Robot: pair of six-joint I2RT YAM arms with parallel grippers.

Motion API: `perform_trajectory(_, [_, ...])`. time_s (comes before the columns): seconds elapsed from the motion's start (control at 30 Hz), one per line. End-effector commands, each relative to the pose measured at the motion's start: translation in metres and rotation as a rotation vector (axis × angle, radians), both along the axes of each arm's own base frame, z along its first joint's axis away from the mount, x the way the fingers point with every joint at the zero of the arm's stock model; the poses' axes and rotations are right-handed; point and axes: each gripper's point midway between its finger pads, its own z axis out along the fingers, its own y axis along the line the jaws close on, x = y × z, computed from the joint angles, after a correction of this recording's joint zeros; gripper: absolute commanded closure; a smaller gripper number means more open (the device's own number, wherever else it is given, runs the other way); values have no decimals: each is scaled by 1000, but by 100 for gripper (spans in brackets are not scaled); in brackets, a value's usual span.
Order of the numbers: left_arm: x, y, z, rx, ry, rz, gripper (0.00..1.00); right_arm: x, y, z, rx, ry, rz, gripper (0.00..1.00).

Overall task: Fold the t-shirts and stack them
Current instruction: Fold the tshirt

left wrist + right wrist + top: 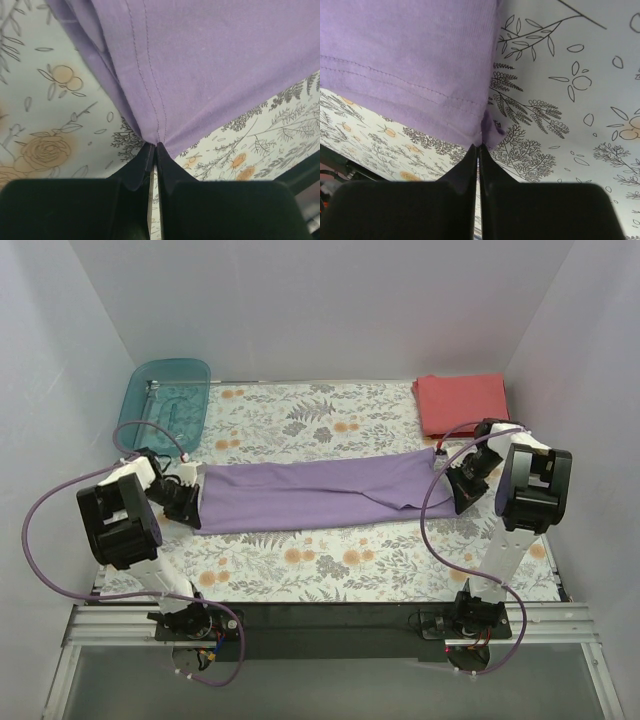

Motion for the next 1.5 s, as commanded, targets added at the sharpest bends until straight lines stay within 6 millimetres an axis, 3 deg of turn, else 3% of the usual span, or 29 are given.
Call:
perform_trajectory(0.0, [-16,10,6,73,-30,-80,97,4,-14,-2,-95,-36,52,99])
perform_trajectory(0.03, [-16,10,6,76,-28,-80,97,4,-14,-2,-95,-36,52,99])
perform_trajectory(0.1, [-14,9,14,70,-47,-98,80,6,-19,0,-121,-37,45,94])
perform_trajectory(0.13, [-8,8,22,63,-84,-114,65,8,-20,4,-130,-46,39,86])
perform_trajectory(0.17, [4,8,37,61,-132,-122,58,16,-21,16,-137,-86,38,78])
perform_trajectory(0.2, [12,7,46,55,-165,-129,54,22,-20,25,-131,-112,30,63])
perform_trajectory(0.27, [38,-4,71,60,-267,-172,53,33,-16,54,-113,-178,11,53])
perform_trajectory(0.4, [80,-39,91,89,-394,-254,53,35,20,83,-34,-245,34,53])
perform_trajectory(0.43, [88,-57,93,76,-409,-273,53,34,29,88,-22,-257,41,53])
perform_trajectory(0.47, [98,-63,83,73,-401,-284,53,33,45,89,-10,-254,62,54])
perform_trajectory(0.53, [116,-78,84,68,-411,-308,56,34,57,89,-27,-256,83,56])
perform_trajectory(0.57, [124,-89,71,54,-391,-319,57,36,63,88,-23,-254,89,57])
perform_trajectory(0.63, [141,-92,66,53,-405,-305,58,45,80,89,-10,-272,99,59])
perform_trajectory(0.67, [147,-108,63,47,-418,-339,59,48,85,82,-13,-257,104,60])
perform_trajectory(0.7, [149,-110,49,39,-377,-317,61,50,93,79,-29,-253,118,63])
perform_trajectory(0.77, [159,-113,47,41,-376,-305,63,59,100,71,-47,-261,129,65])
perform_trajectory(0.93, [150,-104,25,91,-323,-316,67,59,104,42,-109,-212,156,71])
perform_trajectory(1.03, [128,-93,8,141,-282,-324,70,55,109,26,-143,-193,192,71])
perform_trajectory(1.17, [103,-67,0,208,-257,-316,72,53,126,6,-165,-170,251,71])
perform_trajectory(1.27, [83,-35,-4,222,-216,-237,73,62,142,-4,-174,-176,290,72])
perform_trajectory(1.4, [54,-15,1,208,-179,-180,74,99,164,-11,-195,-239,325,72])
perform_trajectory(1.47, [33,-10,4,203,-167,-176,74,130,180,-13,-214,-302,345,73])
